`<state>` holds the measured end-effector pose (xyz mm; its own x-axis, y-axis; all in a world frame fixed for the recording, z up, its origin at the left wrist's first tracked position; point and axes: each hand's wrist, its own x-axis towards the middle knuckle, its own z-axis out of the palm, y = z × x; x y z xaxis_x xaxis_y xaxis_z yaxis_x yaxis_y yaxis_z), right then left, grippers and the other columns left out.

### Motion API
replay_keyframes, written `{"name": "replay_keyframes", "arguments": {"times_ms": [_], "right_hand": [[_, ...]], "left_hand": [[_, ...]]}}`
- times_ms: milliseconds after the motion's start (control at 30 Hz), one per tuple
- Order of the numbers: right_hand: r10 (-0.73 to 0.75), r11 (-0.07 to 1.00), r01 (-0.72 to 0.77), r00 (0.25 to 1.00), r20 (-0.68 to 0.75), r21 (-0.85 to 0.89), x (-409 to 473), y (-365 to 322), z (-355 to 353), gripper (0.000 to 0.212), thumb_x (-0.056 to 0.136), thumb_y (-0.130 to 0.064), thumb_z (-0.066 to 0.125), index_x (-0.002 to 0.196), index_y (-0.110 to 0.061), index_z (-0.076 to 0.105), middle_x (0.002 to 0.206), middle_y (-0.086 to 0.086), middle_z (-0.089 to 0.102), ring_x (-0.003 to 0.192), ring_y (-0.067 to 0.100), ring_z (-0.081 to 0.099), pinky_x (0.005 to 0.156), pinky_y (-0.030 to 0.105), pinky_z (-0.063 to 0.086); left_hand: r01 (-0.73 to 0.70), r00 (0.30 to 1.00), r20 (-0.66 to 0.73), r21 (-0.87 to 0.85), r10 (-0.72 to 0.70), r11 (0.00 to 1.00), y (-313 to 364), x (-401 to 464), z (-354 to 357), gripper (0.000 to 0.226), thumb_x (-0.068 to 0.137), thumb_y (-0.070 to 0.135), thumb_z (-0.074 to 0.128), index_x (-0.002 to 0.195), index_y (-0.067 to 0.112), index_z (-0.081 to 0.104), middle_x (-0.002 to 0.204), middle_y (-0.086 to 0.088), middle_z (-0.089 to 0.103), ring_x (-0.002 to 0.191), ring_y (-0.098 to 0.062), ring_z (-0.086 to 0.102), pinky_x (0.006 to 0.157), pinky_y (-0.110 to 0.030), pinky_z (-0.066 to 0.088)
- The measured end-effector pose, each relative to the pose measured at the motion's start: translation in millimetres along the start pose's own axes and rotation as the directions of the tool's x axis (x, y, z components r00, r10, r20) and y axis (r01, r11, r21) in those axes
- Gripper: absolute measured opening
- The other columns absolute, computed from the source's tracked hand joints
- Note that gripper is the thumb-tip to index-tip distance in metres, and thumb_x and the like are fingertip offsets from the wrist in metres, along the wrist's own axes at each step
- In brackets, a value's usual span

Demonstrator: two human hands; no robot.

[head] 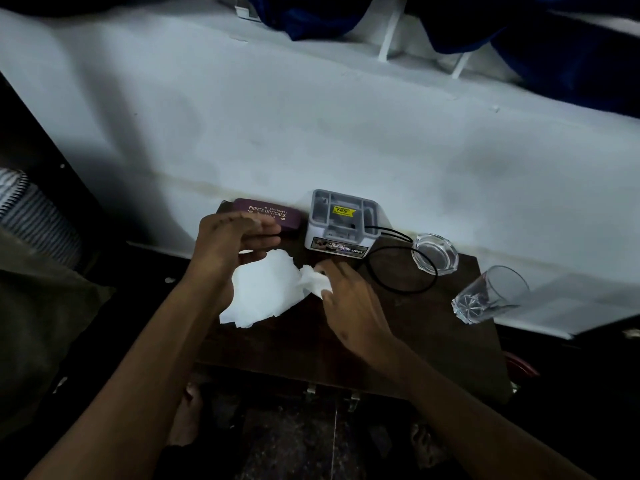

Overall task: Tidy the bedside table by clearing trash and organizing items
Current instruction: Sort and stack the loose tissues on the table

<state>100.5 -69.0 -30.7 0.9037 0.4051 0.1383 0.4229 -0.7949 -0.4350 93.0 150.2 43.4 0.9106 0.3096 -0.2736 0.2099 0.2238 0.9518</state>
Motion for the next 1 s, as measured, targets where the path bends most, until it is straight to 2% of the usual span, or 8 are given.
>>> {"name": "replay_keyframes", "arguments": {"times_ms": [133,233,333,400,567,700,833,1000], "right_hand": [[0.022,1.000,-0.020,0.998,0.054,-0.021,-19,4,8,0.033,0.090,-0.020,0.065,0.123,-0.022,0.063,0.113,0.001,0.058,0.099,0.026,0.064,0.079,0.036,0.052],[0.125,0.989,-0.131,0.988,0.088,0.068,-21,8,11,0.023,0.093,-0.037,0.066,0.110,-0.021,0.068,0.105,-0.002,0.059,0.090,0.018,0.063,0.075,0.033,0.048],[0.244,0.956,-0.250,0.968,0.058,0.155,-20,14,10,0.030,0.093,-0.045,0.066,0.083,-0.017,0.065,0.080,-0.004,0.060,0.071,0.013,0.057,0.064,0.032,0.039],[0.294,0.907,-0.304,0.953,0.076,0.290,-22,18,4,0.040,0.095,-0.049,0.067,0.076,-0.014,0.064,0.071,0.003,0.066,0.065,0.014,0.063,0.060,0.033,0.044],[0.294,0.862,-0.308,0.951,0.098,0.403,-40,26,-5,0.046,0.096,-0.053,0.065,0.079,-0.011,0.065,0.074,0.008,0.067,0.063,0.009,0.059,0.058,0.021,0.042],[0.282,0.858,-0.312,0.950,0.131,0.408,-47,27,-4,0.035,0.097,-0.045,0.067,0.091,-0.012,0.071,0.082,0.004,0.071,0.075,0.013,0.066,0.065,0.028,0.048],[0.353,0.835,-0.357,0.931,0.089,0.418,-46,31,0,0.018,0.095,-0.033,0.072,0.095,-0.015,0.070,0.085,-0.003,0.072,0.078,0.009,0.068,0.063,0.023,0.048],[0.446,0.819,-0.442,0.892,0.078,0.365,-38,27,0,0.038,0.082,-0.014,0.074,0.117,-0.015,0.059,0.096,-0.001,0.069,0.084,0.018,0.065,0.066,0.031,0.046]], "left_hand": [[-0.001,1.000,0.022,0.010,0.001,1.000,-1,0,0,0.026,0.101,0.009,0.053,0.107,0.002,0.077,0.103,-0.014,0.082,0.097,-0.030,0.080,0.078,-0.032,0.058],[-0.001,0.999,0.032,0.017,0.001,1.000,-2,-1,1,0.027,0.101,0.010,0.052,0.110,-0.001,0.076,0.103,-0.015,0.082,0.097,-0.030,0.080,0.078,-0.032,0.058],[0.003,0.999,0.035,0.019,-0.004,1.000,-3,-1,1,0.028,0.101,0.010,0.052,0.112,-0.002,0.075,0.105,-0.016,0.081,0.098,-0.031,0.079,0.078,-0.033,0.058],[0.007,0.999,0.031,0.023,-0.008,1.000,-3,-1,1,0.028,0.101,0.010,0.052,0.112,-0.001,0.075,0.105,-0.016,0.081,0.098,-0.030,0.079,0.077,-0.032,0.058],[0.027,0.999,0.037,0.063,-0.030,0.998,-4,-1,4,0.028,0.102,0.010,0.051,0.111,-0.001,0.075,0.104,-0.014,0.082,0.098,-0.028,0.080,0.081,-0.034,0.057],[0.043,0.998,0.046,0.083,-0.047,0.996,-8,-2,7,0.028,0.102,0.011,0.052,0.109,0.001,0.076,0.103,-0.013,0.082,0.098,-0.027,0.080,0.084,-0.037,0.057],[0.046,0.998,0.047,0.092,-0.051,0.995,-8,-2,10,0.027,0.102,0.012,0.052,0.108,0.002,0.076,0.102,-0.013,0.082,0.097,-0.027,0.080,0.085,-0.038,0.057],[-0.002,1.000,0.007,0.228,0.001,0.974,-13,1,8,0.019,0.098,0.010,0.059,0.099,0.006,0.077,0.099,-0.012,0.081,0.091,-0.026,0.079,0.081,-0.035,0.053]]}}
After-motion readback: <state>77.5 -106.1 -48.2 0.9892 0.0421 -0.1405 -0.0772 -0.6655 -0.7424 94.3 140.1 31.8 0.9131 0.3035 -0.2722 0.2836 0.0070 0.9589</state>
